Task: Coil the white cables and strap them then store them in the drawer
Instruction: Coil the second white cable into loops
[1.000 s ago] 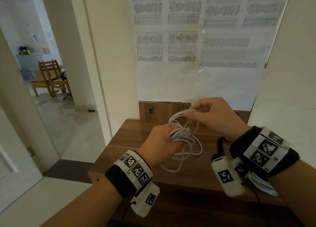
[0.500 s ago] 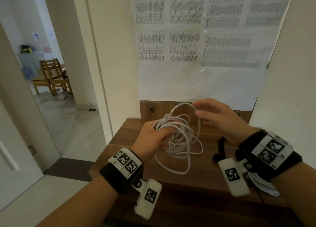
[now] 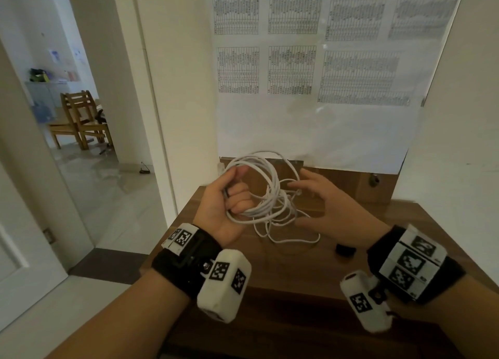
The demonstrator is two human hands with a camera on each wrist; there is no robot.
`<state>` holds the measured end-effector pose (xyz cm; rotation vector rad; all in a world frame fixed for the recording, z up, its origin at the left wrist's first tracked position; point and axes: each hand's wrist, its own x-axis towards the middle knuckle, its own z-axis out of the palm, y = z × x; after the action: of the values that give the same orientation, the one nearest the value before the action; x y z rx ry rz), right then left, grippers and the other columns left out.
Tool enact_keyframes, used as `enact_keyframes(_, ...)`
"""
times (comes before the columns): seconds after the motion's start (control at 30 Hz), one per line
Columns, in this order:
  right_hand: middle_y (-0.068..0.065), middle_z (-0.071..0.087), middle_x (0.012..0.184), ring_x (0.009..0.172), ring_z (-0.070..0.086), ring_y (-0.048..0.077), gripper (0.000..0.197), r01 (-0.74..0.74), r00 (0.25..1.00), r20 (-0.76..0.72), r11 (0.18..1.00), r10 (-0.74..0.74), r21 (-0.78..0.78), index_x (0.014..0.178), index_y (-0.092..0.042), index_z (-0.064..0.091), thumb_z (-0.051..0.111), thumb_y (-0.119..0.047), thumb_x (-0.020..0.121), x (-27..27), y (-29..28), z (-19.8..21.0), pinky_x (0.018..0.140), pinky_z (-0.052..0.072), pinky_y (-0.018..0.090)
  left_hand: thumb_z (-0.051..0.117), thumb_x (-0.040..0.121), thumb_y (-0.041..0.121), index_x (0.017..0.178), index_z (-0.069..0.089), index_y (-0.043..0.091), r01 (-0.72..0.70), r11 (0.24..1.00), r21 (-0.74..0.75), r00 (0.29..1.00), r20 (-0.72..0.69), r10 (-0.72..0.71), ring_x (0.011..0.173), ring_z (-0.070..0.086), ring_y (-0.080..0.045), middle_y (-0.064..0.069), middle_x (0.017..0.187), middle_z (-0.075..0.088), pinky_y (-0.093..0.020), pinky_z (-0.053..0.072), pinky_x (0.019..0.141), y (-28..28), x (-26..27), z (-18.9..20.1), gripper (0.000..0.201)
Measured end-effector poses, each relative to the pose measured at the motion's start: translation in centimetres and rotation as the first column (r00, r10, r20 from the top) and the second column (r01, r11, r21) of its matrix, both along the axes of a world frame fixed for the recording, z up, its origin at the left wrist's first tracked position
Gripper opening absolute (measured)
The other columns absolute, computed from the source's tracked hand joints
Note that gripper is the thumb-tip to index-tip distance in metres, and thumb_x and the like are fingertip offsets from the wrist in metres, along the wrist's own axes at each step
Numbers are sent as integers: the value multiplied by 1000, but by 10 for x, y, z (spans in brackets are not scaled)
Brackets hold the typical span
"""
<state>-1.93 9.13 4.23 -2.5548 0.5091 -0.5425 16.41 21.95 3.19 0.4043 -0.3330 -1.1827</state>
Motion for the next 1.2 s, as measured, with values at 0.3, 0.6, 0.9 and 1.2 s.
enact_keyframes(0.3, 1, 66, 131, 122, 62, 19, 80, -161, 958, 275, 648, -77, 744, 130, -18, 63, 58, -78, 77, 14, 11, -4, 108, 47, 46, 53, 93, 27, 82, 61, 9, -108, 993, 47, 988, 119, 102, 32, 22, -3, 8, 49, 24, -15, 19, 34, -1, -11, 4, 22)
enact_keyframes(0.6, 9, 69, 120, 110, 67, 26, 49, -252, 910, 414, 836, 33, 487, 133, -22, 57, 71, -6, 89, 15, 22, -3, 98, 55, 44, 45, 101, 29, 88, 64, 9, -59, 998, 9, 968, 244, 55, 37, 26, -3, 5, 55, 34, -16, 24, 38, -6, -31, 5, 31)
enact_keyframes(0.9, -8, 68, 125, 110, 68, 10, 71, -189, 960, 259, 931, 108, 312, 144, -30, 46, 42, -74, 89, 7, 24, -8, 96, 56, 41, 46, 101, 31, 86, 64, 11, -84, 994, -66, 989, 120, 91, 37, 25, -3, 7, 53, 26, -16, 25, 39, -3, -13, 12, 31)
enact_keyframes(1.2, -9, 59, 81, 66, 54, 14, 45, -32, 912, 401, 992, 80, -125, 127, -30, 66, 60, -52, 88, 3, 15, -11, 63, 53, 34, 47, 101, 28, 80, 65, 10, -118, 993, -23, 992, 50, 119, 35, 24, -4, 8, 50, 26, -15, 24, 37, 0, -7, 19, 33)
